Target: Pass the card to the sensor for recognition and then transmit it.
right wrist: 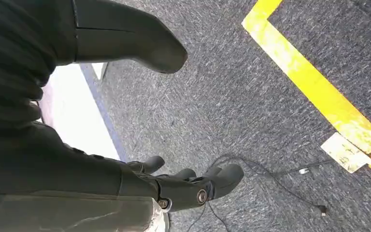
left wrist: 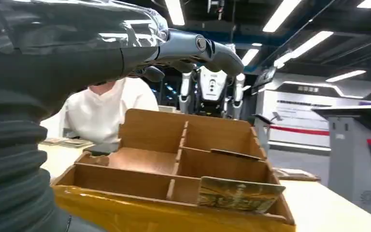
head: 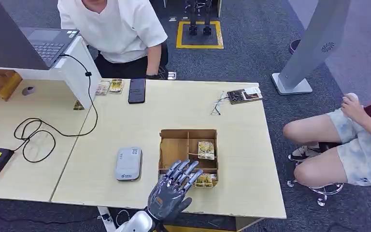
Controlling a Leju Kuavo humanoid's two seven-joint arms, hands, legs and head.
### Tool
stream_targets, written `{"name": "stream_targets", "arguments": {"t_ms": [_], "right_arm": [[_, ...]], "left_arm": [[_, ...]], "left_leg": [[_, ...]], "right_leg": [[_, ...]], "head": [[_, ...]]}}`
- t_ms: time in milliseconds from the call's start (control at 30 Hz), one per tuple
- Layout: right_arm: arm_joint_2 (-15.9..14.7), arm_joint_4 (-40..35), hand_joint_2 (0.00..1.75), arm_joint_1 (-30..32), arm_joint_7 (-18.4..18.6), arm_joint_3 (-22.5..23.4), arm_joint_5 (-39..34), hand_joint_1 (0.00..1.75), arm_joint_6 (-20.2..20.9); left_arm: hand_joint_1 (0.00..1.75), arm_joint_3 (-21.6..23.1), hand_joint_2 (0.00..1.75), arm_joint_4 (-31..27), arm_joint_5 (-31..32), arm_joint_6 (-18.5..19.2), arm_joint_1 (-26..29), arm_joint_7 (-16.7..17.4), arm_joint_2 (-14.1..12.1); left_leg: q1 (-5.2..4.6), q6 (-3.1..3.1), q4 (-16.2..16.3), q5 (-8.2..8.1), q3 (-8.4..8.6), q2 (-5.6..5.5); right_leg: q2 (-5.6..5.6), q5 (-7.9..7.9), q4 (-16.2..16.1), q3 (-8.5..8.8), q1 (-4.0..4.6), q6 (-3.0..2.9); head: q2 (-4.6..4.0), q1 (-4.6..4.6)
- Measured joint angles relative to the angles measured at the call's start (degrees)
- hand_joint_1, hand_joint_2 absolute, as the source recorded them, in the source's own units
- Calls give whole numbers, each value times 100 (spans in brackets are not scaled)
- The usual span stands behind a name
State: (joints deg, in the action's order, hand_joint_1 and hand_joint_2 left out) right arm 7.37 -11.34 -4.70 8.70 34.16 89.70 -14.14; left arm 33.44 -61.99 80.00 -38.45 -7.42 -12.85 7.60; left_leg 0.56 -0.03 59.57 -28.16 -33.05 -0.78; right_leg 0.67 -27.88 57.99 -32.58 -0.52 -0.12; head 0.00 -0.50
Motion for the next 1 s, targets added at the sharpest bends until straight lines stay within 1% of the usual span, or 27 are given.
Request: {"name": "stream_targets", "arguments": {"t_ms": [67, 200, 433, 500, 567, 700, 867, 933, 1000], "right_arm": [[0, -2, 175, -7, 26, -9, 0, 0, 11], [0, -2, 175, -31, 33, -59, 0, 0, 37], [0, -2, 175, -75, 39, -153, 0, 0, 81], [0, -2, 175, -86, 39, -175, -9, 0, 92], [0, -7, 175, -93, 26, -179, -85, 0, 90], [-2, -7, 175, -91, -118, -160, -302, 0, 48], [-4, -7, 175, -89, -157, -129, -361, 0, 6], [-13, -9, 175, -92, -173, -103, -393, 0, -70], [-13, -15, 175, -109, -197, -103, -406, 0, -90]], "left_arm": [[0, 46, 175, 26, -57, 0, -45, -62, 11], [0, 144, 175, 142, -131, 0, -189, -72, 83], [0, 275, 175, 424, -217, 0, -440, -9, 247], [0, 319, 175, 468, -236, 0, -467, 8, 332], [0, 332, 175, 481, -263, 0, -475, 8, 361], [0, 332, 175, 488, -298, 0, -473, -9, 367], [0, 332, 175, 485, -317, 0, -470, -48, 367], [0, 263, 175, 485, -363, 0, -458, -125, 333], [0, 97, 175, 485, -462, -2, -428, -301, 273]], "left_leg": [[0, 0, 0, 0, 0, 0], [0, 0, 1, 0, 0, -1], [0, 0, 1, 0, -1, -1], [0, 0, 1, 0, -2, -1], [0, 0, 1, 0, -1, 0], [0, 0, 1, 0, -2, -1], [0, 0, 1, 0, -3, -1], [0, 0, 0, 0, -4, -1], [0, 0, 0, 1, -2, 0]], "right_leg": [[0, 0, 0, 0, 0, 0], [0, 0, 0, 0, 0, 0], [0, 1, 0, 0, 0, 0], [0, 1, 0, 1, 0, 0], [1, 1, 0, 0, 0, 0], [0, 0, 0, 0, 0, 0], [-1, 0, 0, 0, 0, 0], [-1, 1, 2, 1, 0, 0], [0, 1, 3, 1, 0, 0]], "head": [[0, 2], [0, 2], [0, 0], [0, 2], [0, 2], [0, 2], [0, 2], [0, 2], [0, 0]]}}
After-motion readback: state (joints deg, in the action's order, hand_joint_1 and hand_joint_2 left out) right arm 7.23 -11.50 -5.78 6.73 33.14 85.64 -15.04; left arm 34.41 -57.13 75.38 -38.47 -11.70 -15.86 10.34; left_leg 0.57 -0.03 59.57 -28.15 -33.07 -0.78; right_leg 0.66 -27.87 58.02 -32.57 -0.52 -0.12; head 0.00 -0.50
